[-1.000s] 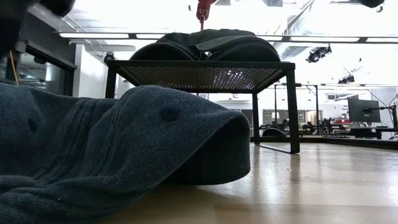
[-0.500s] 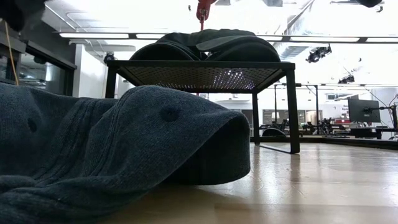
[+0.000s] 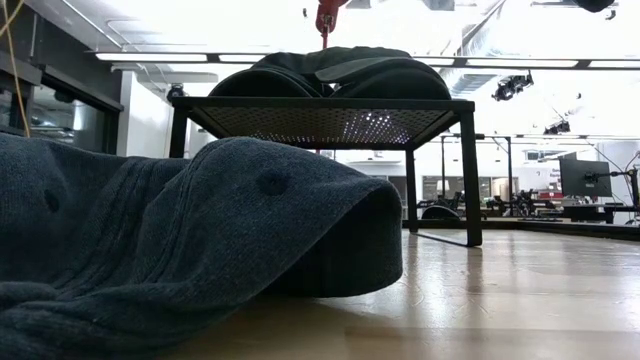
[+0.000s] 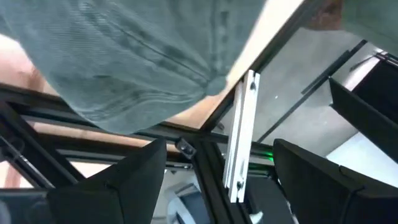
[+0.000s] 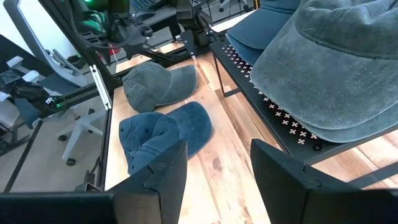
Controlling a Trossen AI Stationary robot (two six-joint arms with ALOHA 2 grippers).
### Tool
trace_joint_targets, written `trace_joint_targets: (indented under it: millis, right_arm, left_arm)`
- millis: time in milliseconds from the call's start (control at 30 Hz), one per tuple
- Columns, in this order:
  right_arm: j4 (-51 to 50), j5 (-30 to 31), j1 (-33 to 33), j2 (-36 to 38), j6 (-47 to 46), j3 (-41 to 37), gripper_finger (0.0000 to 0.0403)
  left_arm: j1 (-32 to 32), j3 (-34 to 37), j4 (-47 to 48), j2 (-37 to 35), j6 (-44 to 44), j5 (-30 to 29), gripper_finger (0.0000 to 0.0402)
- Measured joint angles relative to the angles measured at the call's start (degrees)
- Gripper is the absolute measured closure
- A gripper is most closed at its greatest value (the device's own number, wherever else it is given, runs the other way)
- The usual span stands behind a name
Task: Pick & Place hat
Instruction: Stack the gray cap on top of the gray cap on the shelf
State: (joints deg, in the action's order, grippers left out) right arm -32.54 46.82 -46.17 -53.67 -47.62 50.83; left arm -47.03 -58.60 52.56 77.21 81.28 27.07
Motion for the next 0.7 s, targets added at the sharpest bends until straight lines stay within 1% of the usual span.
trace_joint_targets:
  millis: [167, 300, 433, 500, 600, 700]
  right_arm:
    - [0.01, 0.23, 0.0, -0.02, 0.06, 0.0, 0.0234]
    - [-0.01, 0.38, 0.0, 0.0, -0.02, 0.0, 0.0234]
    - [-0.33, 0.23, 0.0, 0.0, -0.16, 0.0, 0.0234]
    - [-0.9, 0.23, 0.0, 0.0, -0.26, 0.0, 0.0234]
    - [-1.22, 0.26, 0.0, -0.01, -1.34, 0.0, 0.0234]
    - [-1.3, 0.3, 0.01, -0.02, -2.82, 0.0, 0.0234]
  left_arm:
    - [-4.28, -2.8, 0.45, 1.53, 1.87, -3.89, 0.0112]
    - [-7.34, -5.1, 1.07, 5.24, 2.16, -5.4, 0.0112]
    - [-9.95, -9.14, 6.73, 10.43, 1.91, -6.77, 0.0112]
    - [-11.13, -12.1, 10.81, 13.15, 0.69, -9.6, 0.0112]
    - [-12.63, -17.5, 17.73, 17.02, -0.86, -15.61, 0.0112]
    - [-14.02, -22.45, 23.27, 21.42, -3.27, -24.46, 0.0112]
